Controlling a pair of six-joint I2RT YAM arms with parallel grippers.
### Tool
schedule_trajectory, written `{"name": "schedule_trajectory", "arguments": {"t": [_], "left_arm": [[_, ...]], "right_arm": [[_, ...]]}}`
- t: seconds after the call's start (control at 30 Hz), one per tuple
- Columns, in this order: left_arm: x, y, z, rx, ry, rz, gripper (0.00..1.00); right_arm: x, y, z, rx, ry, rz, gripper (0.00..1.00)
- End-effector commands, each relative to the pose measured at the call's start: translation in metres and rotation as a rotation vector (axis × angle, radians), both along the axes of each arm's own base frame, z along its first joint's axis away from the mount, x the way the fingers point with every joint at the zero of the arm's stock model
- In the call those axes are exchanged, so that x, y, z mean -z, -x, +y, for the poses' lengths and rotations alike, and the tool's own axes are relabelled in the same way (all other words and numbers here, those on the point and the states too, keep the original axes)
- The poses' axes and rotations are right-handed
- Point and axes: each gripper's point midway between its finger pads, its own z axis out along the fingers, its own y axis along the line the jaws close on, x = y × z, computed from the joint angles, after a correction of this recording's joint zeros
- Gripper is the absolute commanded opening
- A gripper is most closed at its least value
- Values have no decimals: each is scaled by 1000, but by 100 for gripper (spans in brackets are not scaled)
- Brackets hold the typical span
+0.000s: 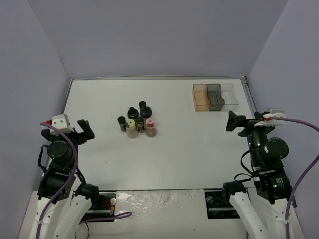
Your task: Organize the condiment bottles
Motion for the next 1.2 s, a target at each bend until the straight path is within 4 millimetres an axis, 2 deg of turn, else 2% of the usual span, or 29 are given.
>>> {"name": "schedule_trajectory", "arguments": {"t": [0.0,0.13,0.23,0.43,0.5,0.6,0.67,0.73,0.8,0.87,0.97,1.03,1.07,1.17], "left_arm": [[-25,-6,1,-11,14,-85,97],[-24,-7,-1,-5,14,-83,97],[-22,-8,-1,-5,14,-79,97],[-17,-13,-5,12,13,-50,97],[-16,-15,-7,21,14,-46,97],[-10,-19,-10,30,10,-21,97],[-6,-21,-11,33,10,-2,97],[-4,-22,-11,35,8,14,97],[-1,-23,-11,29,4,29,97],[4,-25,-10,21,-2,53,97],[10,-29,-9,11,-7,83,97],[13,-31,-11,15,-11,100,97],[14,-32,-11,14,-13,108,97],[16,-32,-10,9,-14,117,97]], "right_arm": [[-8,-13,8,-33,7,-33,100],[3,-19,18,-76,-31,6,100],[23,-28,33,-138,-113,64,100],[63,-59,88,-386,-204,190,100],[76,-75,100,-410,-218,206,100],[88,-90,129,-445,-163,200,100],[107,-101,145,-443,-117,242,100],[116,-107,168,-463,-54,233,100],[134,-117,190,-490,-23,254,100],[141,-124,222,-564,17,241,100],[167,-134,256,-631,73,286,100],[169,-139,276,-665,92,289,100],[178,-138,286,-682,105,306,100],[178,-139,309,-708,108,291,100]]}}
